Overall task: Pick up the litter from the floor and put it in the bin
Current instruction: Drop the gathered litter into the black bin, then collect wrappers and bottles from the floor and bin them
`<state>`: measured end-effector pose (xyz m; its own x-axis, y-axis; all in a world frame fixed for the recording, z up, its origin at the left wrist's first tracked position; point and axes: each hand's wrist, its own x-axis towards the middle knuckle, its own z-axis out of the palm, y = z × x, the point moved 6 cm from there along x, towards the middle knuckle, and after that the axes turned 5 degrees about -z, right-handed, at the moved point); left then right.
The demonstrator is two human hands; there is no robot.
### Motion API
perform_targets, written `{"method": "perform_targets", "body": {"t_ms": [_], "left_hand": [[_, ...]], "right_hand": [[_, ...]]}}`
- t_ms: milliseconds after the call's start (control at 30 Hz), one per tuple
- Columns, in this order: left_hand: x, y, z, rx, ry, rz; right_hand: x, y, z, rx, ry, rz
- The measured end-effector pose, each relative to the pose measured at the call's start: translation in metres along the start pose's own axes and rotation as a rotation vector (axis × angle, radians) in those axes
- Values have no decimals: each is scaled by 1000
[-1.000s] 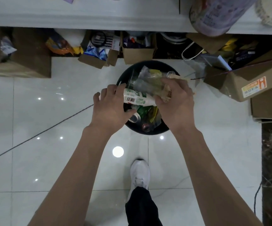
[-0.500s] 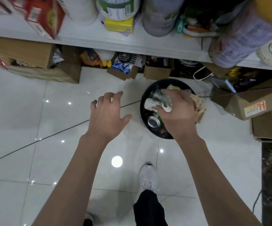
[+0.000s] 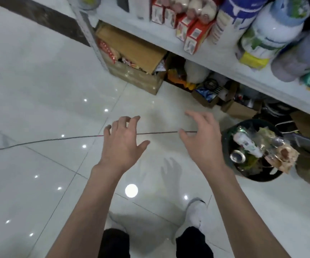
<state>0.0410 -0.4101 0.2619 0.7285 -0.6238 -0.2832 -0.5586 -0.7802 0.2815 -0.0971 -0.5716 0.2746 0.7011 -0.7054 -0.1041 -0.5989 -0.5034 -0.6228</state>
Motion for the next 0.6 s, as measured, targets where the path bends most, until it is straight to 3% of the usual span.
{"method": "perform_targets", "body": {"t_ms": [600], "left_hand": [[-150, -435, -134, -164, 197, -573]], "right_hand": [[-62, -393, 279, -96, -379, -522]]}}
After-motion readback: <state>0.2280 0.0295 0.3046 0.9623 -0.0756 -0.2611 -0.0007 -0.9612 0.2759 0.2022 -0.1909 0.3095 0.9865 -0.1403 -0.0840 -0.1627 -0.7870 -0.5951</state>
